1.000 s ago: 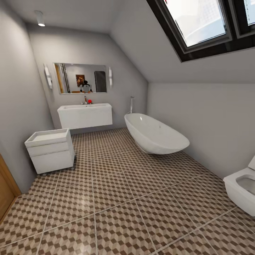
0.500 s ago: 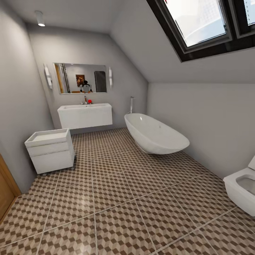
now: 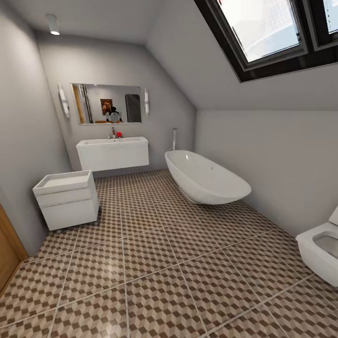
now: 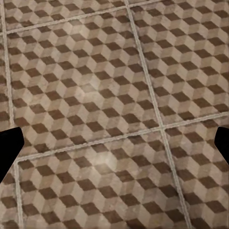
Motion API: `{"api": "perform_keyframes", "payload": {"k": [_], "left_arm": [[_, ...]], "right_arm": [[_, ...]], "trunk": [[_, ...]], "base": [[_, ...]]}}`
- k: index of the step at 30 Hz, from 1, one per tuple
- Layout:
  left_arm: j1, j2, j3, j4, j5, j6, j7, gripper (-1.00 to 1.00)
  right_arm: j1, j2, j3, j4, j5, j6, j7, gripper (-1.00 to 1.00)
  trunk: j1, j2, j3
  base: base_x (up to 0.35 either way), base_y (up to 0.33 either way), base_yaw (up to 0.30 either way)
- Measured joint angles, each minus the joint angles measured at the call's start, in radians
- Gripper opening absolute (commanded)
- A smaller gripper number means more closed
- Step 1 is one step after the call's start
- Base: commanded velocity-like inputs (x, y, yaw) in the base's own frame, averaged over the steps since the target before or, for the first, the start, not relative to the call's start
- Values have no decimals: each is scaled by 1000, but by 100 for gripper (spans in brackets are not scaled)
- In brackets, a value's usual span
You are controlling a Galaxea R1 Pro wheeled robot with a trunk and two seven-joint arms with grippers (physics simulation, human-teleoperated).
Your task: Take the four mousetraps from the cabinet in the bathroom and place them on the bathroom floor. Make sure all four end up on the same floor surface, and ensure that at least two of them are either under or directly next to the same bathroom sink.
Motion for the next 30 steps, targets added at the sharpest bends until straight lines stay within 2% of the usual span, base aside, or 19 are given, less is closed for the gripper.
{"api": "perform_keyframes", "payload": {"k": [10, 30], "left_arm": [[0, -1, 2, 14, 0, -2, 0, 100], [0, -1, 2, 23, 0, -3, 0, 100]], "right_arm": [[0, 1, 0, 0, 0, 0, -5, 100], [0, 2, 0, 0, 0, 0, -5, 100]], "trunk": [[0, 0, 0], [0, 0, 13]], "base": [[0, 0, -23], [0, 0, -229]]}}
